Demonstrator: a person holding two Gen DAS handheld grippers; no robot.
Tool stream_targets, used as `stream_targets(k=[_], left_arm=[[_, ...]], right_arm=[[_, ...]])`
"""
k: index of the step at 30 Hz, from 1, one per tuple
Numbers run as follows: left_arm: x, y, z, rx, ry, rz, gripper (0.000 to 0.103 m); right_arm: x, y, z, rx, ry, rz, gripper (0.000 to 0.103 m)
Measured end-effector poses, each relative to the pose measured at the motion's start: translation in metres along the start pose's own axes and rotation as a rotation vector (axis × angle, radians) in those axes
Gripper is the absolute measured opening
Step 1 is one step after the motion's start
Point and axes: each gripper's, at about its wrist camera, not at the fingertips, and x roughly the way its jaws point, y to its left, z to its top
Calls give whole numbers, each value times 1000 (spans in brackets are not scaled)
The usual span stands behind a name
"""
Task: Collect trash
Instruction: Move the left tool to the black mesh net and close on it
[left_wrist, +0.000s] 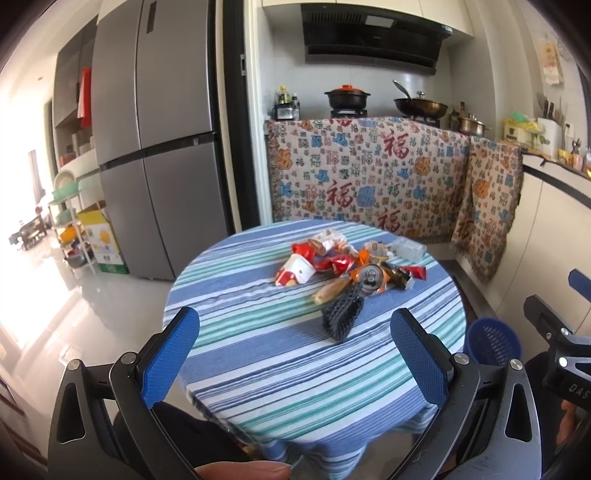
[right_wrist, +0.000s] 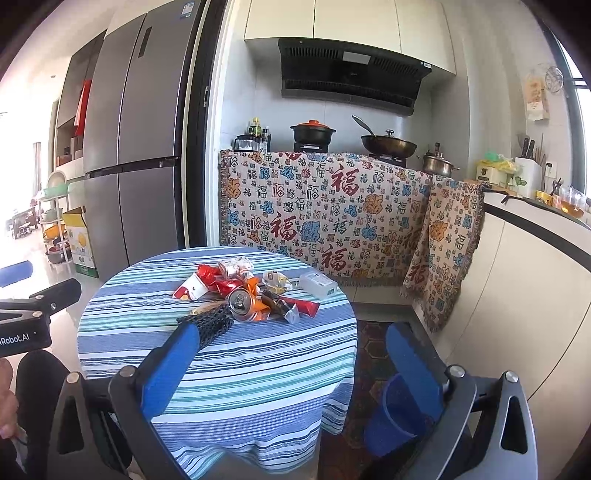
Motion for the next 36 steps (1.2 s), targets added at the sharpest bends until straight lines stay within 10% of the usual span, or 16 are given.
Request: stream_targets(k=[28,36], left_arm=[[83,4,-27,-55,195,-11,103],[139,15,-50,-89,310,-132,103]], right_arm=[[89,2,-29,8,162,44,103],[147,3,-63,-22,261,73,103]])
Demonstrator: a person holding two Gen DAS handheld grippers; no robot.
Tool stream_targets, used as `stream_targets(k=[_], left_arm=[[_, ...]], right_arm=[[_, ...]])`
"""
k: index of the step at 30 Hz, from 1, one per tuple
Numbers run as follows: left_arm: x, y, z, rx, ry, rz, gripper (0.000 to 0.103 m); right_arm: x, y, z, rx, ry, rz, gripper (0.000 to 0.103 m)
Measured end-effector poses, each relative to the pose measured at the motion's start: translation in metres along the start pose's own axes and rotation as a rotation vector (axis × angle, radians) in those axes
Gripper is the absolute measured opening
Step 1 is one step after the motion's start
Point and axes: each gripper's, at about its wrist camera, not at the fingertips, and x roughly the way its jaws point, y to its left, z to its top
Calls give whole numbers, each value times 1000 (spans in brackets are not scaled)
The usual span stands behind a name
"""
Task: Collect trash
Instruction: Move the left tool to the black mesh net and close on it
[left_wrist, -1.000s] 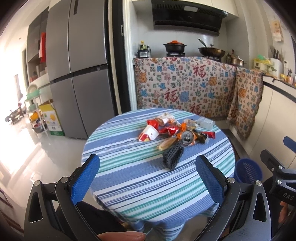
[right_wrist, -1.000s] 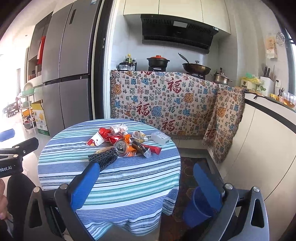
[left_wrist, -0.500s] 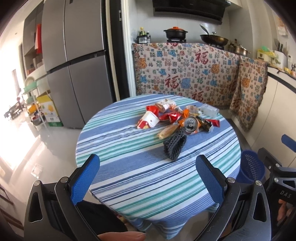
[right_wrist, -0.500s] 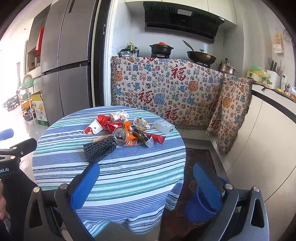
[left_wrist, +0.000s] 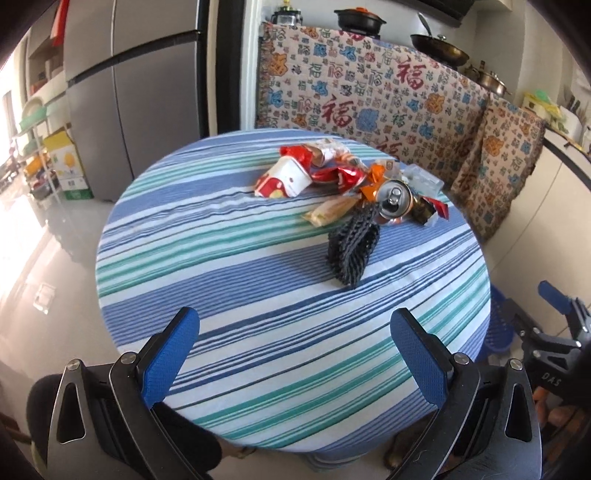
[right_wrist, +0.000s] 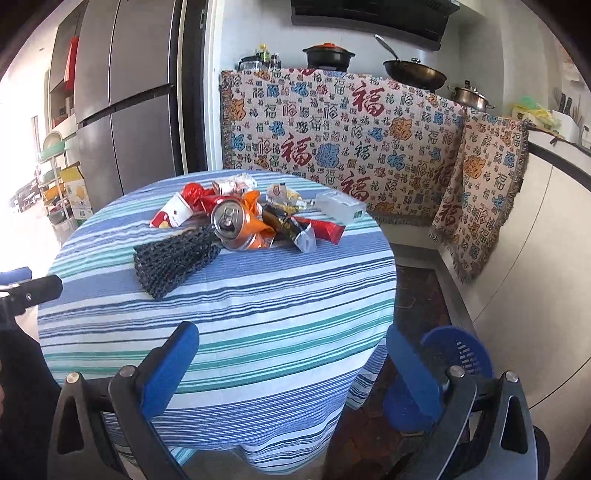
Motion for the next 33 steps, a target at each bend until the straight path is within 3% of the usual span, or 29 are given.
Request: stream_targets(k=[8,12,17,21,23,25,26,30,33], left_arm=[[47,-4,32,49,74,-213,103],[77,-22,49,140,103,-261,103],[114,-49,57,268,117,-242,101],[134,-61,62,309,127,-221,83],[141,-61,63,313,136,-215,69],[146,-60,59,310,163,-223,22],[149,-58,57,309,179,-225,12],[137,-47,46,292,179,-206,10],[119,-28,39,262,152,-147,10]], right_arm=[[66,17,-11,-113,112,108,103],[89,17,-18,-116,155,138,103],[97,13,-21,-77,159,147,103],[98,14,-22,-81,149,154,103],[101,11,-19,-87,157,157,103],[103,7,-16,-96,182,165,103],[105,4,-15,-92,193,164,103],[123,-23,-1,-62,248,129,103],[142,-40,13,-63,265,124,103]])
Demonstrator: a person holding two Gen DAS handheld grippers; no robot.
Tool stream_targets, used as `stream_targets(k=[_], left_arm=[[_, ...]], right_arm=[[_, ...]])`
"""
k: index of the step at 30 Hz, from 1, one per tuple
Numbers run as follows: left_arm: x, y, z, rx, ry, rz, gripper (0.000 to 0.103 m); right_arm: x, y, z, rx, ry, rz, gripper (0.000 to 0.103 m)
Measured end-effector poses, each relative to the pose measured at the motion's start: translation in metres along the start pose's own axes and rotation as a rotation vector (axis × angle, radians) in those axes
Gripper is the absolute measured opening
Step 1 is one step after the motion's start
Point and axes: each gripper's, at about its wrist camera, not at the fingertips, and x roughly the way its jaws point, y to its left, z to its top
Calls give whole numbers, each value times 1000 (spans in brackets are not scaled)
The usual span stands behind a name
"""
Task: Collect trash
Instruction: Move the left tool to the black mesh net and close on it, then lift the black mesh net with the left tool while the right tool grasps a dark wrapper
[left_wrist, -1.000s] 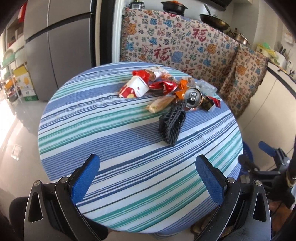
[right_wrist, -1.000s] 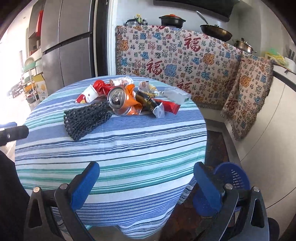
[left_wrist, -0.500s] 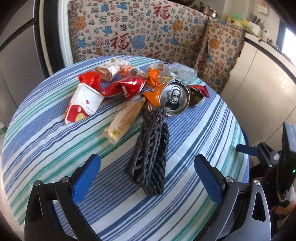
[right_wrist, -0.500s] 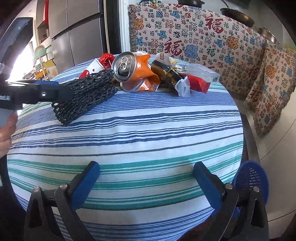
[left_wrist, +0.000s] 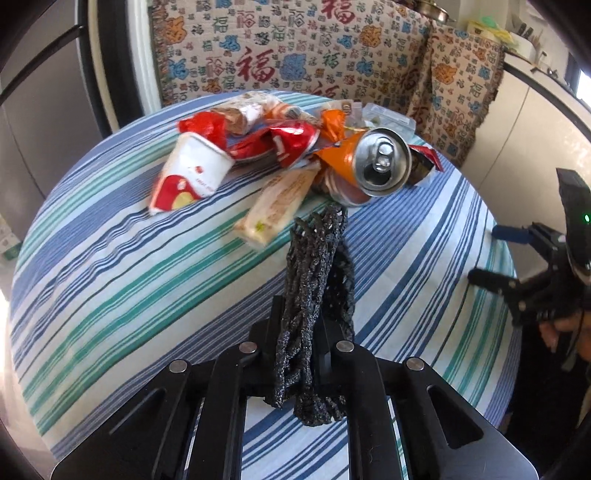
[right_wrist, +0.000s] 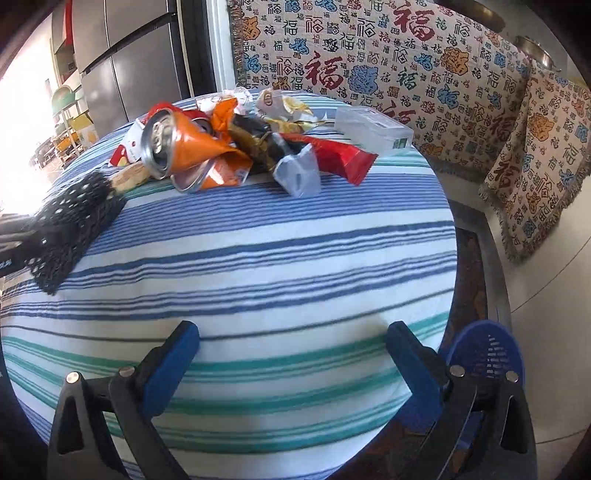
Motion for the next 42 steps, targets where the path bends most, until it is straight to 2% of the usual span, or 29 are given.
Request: stream_targets(k=[3,6,8,10,11,12,14,15,16,19,20,21,22,26,32,36,38,40,41,42], left_arm=[[-15,22,-13,-46,-23,76,11],[-15,44,-23,-109,-14,103,12],[-9,51,-25,-121,-2,95,27],[-6,49,-26,-102,-8,84,72],[-4,47,-26,-88,-14,73,79],[-2,46,-27,-76,-16,63,84],[5,46,-27,-64,1,58,85],[6,47,-26,-66,-7,69,93],[9,49,-25,-73,-3,82,99],[13,51,-22,-66,3,85,103],[13,51,-22,-60,6,87,103],[14,51,-22,-57,8,88,103],[15,51,-22,-58,10,87,103],[16,53,-21,-57,11,85,103],[16,50,-21,-83,19,112,103],[14,53,-22,-87,11,95,101],[8,52,-23,-77,-25,67,82],[4,49,-24,-71,-44,24,50],[2,47,-24,-70,-52,-6,27],[2,45,-25,-69,-55,-39,17]], right_arm=[[14,-13,19,1,6,2,103],[27,-12,35,-41,-15,32,103],[36,-10,48,-70,-14,53,103],[47,-8,63,-101,-14,70,98],[51,-6,70,-114,-20,78,92],[56,-5,76,-124,-27,82,88],[64,-6,86,-120,-36,82,80],[69,-7,91,-114,-44,81,77],[71,-8,93,-111,-48,78,77],[77,-9,96,-121,-63,80,77],[76,-10,95,-118,-70,92,74],[75,-11,95,-117,-76,111,49],[72,-9,93,-124,-81,113,39],[65,-5,82,-102,-54,83,37],[51,6,58,-75,-95,30,36],[48,7,55,-30,-98,14,37],[46,9,54,-28,-80,6,37],[43,9,51,-25,-64,6,37],[42,8,50,-20,-56,9,37],[40,7,49,-18,-50,9,37]])
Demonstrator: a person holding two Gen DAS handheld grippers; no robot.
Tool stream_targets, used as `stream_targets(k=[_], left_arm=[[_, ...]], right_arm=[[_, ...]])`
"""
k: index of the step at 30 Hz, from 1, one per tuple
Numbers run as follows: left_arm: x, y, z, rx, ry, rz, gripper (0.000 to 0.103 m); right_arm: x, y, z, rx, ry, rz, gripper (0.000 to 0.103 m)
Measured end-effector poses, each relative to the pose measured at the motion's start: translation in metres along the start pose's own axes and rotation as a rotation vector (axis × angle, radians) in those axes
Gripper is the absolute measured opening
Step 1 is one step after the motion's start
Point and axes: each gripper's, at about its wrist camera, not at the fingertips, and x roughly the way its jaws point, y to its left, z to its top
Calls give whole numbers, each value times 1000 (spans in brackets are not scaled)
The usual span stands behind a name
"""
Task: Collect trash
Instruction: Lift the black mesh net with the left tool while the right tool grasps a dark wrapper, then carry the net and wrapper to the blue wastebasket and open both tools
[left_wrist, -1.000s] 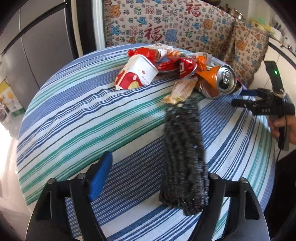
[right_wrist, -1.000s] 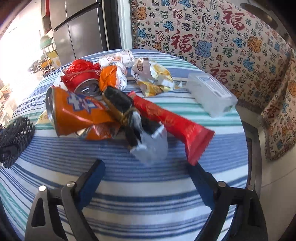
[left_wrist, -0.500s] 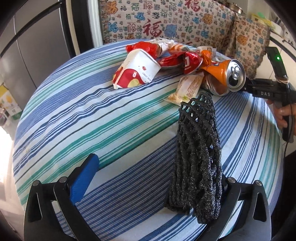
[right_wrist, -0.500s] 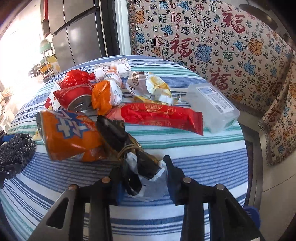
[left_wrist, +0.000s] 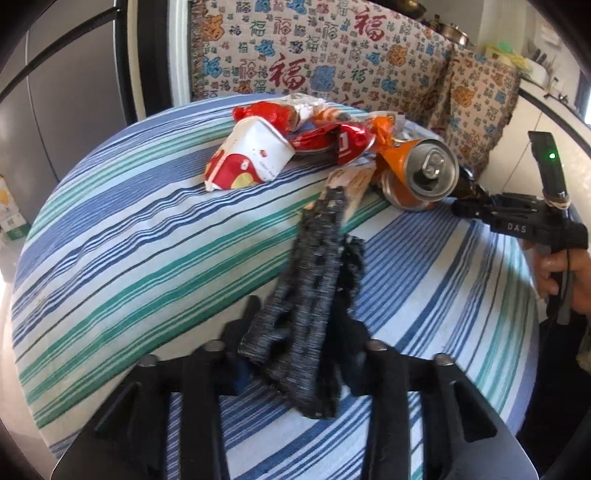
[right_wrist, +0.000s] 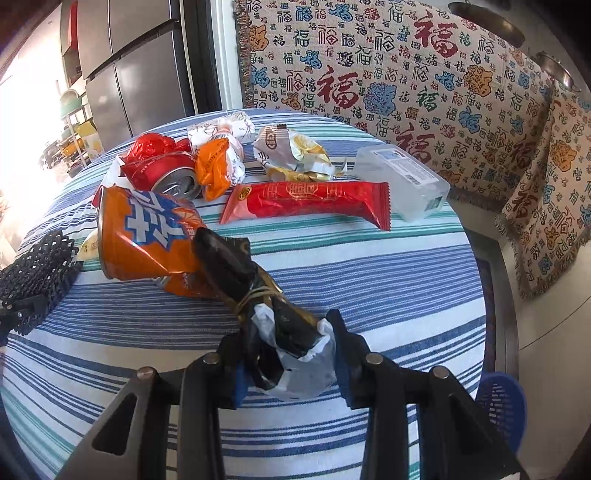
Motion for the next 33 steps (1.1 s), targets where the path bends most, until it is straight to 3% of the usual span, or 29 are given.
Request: stream_targets(k=[2,7,16,24,33], left_arm=[[-2,-6,-1,9,-14,-5,10],[-13,-13,2,-12,-43,-8,9],[-27,-35,0,-96,-56,-91,9],[-40,-128,39,31,-100,-219,9],[6,-280,97,205,-66,-406,9]], right_arm=[[-3,-1,-3,2,12,3,36],[-20,-10,-13,77,40,91,34],[-67,-34,-25,156,-3,103,34],[-122,-91,-41,274,-82,43,34],[-177,-215,-100,443,-62,-218,34]])
